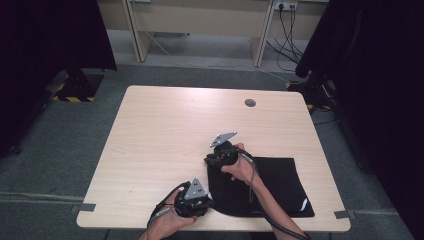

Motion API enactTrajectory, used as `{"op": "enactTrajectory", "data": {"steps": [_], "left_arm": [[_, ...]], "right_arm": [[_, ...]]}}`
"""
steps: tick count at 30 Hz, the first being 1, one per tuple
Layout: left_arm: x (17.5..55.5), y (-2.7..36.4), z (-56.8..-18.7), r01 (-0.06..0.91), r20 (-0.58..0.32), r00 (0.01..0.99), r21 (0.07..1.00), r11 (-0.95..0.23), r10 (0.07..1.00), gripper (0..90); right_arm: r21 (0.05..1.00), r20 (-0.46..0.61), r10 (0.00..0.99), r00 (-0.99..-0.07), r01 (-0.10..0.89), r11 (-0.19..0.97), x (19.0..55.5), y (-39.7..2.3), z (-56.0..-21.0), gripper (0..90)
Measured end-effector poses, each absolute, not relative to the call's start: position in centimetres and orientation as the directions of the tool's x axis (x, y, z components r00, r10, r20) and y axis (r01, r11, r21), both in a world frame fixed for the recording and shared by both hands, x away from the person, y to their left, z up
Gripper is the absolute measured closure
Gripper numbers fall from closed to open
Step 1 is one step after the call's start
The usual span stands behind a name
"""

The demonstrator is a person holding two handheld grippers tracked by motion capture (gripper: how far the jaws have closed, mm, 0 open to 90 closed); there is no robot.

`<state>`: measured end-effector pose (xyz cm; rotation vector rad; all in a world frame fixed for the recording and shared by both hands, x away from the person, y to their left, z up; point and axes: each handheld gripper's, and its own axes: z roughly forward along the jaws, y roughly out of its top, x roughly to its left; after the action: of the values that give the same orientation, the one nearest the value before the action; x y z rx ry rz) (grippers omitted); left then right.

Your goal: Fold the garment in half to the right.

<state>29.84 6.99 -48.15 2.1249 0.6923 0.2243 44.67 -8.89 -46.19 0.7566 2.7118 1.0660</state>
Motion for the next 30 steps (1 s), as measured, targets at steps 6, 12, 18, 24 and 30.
{"op": "enactTrajectory", "data": {"steps": [6,12,18,24,30], "left_arm": [[29.6,7.2,-46.9,0.365,-0.075,0.838,0.814,-0.453,0.541,77.1],[29.8,7.3,-44.5,0.328,-0.062,0.851,0.837,-0.437,0.521,78.1],[30.3,6.7,-42.1,0.299,-0.069,0.865,0.866,-0.401,0.496,78.2],[30.8,4.7,-39.8,0.271,-0.064,0.880,0.882,-0.387,0.470,78.0],[31.4,1.7,-39.1,0.244,-0.048,0.902,0.877,-0.414,0.429,77.8]], "right_arm": [[0.739,0.064,0.494,-0.867,0.373,0.561,44.2,-9.8,-43.7,82.5],[0.801,0.079,0.485,-0.871,0.346,0.490,43.7,-10.9,-41.2,83.7],[0.847,0.085,0.484,-0.871,0.319,0.425,43.1,-12.5,-39.2,84.0],[0.873,0.095,0.493,-0.865,0.310,0.376,43.0,-14.7,-37.8,83.9],[0.889,0.114,0.517,-0.848,0.320,0.329,42.8,-18.0,-37.5,83.9]]}}
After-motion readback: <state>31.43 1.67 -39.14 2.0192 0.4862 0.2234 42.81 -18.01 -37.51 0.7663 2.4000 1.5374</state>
